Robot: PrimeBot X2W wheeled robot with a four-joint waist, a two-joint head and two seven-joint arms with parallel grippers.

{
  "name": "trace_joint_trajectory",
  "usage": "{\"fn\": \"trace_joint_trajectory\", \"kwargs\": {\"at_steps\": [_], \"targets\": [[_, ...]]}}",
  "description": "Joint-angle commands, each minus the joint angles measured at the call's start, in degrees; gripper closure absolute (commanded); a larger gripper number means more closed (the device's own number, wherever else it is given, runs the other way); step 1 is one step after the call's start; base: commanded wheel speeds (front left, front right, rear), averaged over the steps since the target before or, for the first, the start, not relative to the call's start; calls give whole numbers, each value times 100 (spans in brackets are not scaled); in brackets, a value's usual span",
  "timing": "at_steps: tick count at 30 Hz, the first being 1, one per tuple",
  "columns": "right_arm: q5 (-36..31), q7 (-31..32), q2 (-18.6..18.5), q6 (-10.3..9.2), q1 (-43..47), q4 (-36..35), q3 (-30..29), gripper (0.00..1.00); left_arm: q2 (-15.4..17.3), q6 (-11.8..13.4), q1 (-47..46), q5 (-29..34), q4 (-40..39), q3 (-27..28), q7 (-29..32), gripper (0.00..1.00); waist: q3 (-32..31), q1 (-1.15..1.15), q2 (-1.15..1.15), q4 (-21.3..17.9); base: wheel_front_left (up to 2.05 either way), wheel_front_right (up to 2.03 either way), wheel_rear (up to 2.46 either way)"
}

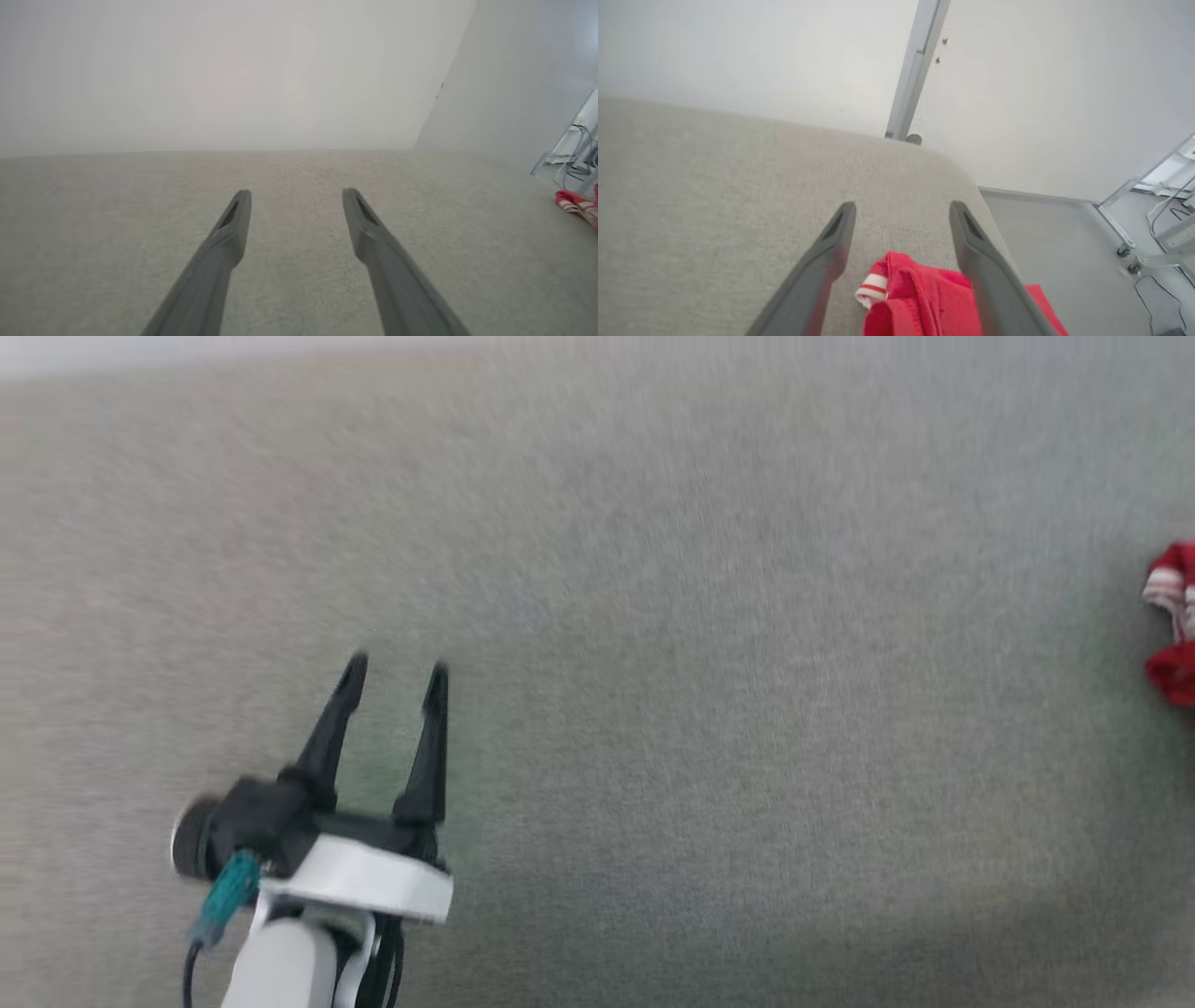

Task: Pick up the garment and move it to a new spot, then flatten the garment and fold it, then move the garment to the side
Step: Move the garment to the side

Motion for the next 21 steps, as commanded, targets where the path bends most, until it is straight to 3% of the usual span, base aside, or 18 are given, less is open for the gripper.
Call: {"fn": "trace_joint_trajectory", "kwargs": {"at_steps": [1, 4, 11, 21], "targets": [[137, -21, 119, -5, 314, -285, -2, 0, -38, -9, 211, -93, 69, 101, -28, 0, -520, 0, 0, 264, 0, 0, 0], [321, -24, 453, -5, 1019, -878, 14, 0, -78, -9, 640, -139, 267, 288, -28, 0, -993, 0, 0, 511, 0, 0, 0], [525, -26, 998, -5, 1957, -1456, 108, 0, -40, -9, 1141, -259, 445, 517, -28, 0, -1601, 0, 0, 829, 0, 0, 0], [725, 10, 1193, -5, 2646, -2243, -31, 0, 119, -9, 1636, -544, 198, 699, -28, 0, -1943, 0, 0, 969, 0, 0, 0]]}}
